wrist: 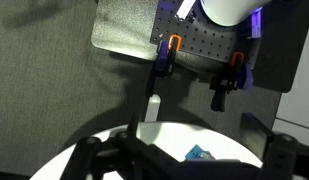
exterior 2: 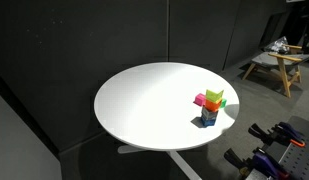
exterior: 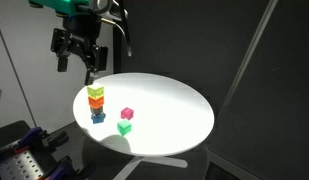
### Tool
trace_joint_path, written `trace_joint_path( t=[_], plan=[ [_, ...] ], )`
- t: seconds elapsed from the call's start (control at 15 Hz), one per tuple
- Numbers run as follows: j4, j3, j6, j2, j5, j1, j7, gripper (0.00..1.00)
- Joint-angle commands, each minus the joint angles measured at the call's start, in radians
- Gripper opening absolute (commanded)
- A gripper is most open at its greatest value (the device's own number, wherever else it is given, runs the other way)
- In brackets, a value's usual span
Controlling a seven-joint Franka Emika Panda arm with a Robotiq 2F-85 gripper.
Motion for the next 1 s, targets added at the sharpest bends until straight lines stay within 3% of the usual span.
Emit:
trace_joint_path(
  t=[0.0, 0.47, 0.93],
  plan=[
    [0.003, 0.006, -0.002, 0.001, 0.003, -0.006, -0.003, 1.00],
    [0.003, 0.005, 0.006, 0.002, 0.008, -0.005, 0.000, 1.00],
    [0.006, 0.005, 0.118, 0.037, 0.044, 0.001, 0.012, 1.00]
  ],
)
